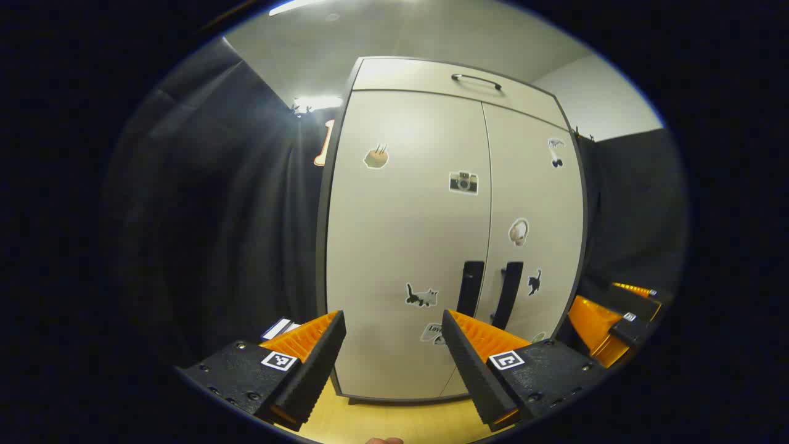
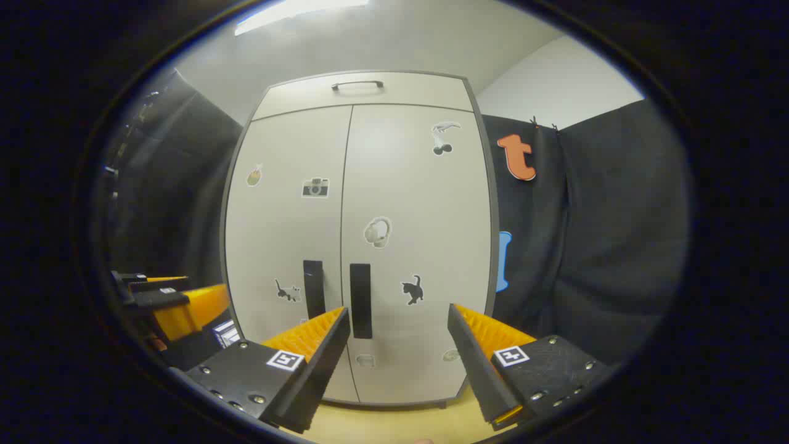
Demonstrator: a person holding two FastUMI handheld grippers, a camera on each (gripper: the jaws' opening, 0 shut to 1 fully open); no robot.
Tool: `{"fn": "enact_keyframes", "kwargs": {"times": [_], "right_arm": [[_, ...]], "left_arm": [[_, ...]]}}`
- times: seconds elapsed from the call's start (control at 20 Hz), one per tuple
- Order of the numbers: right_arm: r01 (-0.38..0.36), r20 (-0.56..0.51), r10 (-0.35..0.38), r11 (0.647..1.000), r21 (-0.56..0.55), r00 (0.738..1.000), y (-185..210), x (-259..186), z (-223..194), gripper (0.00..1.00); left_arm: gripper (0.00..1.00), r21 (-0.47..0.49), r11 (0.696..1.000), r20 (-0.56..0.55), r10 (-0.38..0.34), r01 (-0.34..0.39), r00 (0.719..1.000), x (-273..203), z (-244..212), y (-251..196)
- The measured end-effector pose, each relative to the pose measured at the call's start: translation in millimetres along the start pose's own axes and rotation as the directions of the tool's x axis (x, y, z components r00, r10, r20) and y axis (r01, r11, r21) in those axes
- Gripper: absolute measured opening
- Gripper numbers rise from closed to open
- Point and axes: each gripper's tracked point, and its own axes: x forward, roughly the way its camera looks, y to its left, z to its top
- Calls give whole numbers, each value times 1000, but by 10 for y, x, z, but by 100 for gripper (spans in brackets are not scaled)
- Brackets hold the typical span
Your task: Open the right door of the double-door shoe cabinet with the right hand, and open the left door with the left hand.
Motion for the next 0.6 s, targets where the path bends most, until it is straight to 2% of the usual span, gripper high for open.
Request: {"fn": "enact_keyframes", "kwargs": {"times": [0.25, 0.45, 0.6], "right_arm": [[-16, -15, 16, 1000, -10, 1000, 30, 25, -31, 96], [-14, -14, 14, 1000, -7, 1000, -29, 50, -49, 96], [-25, -21, 26, 1000, 8, 999, -24, 85, -74, 96]], "left_arm": [[98, -37, 999, -24, 6, -7, 1000, 0, -107, -46], [96, -66, 998, -15, -15, 14, 1000, 15, -96, -171], [98, -61, 998, -14, -8, 7, 1000, 33, -100, -186]]}}
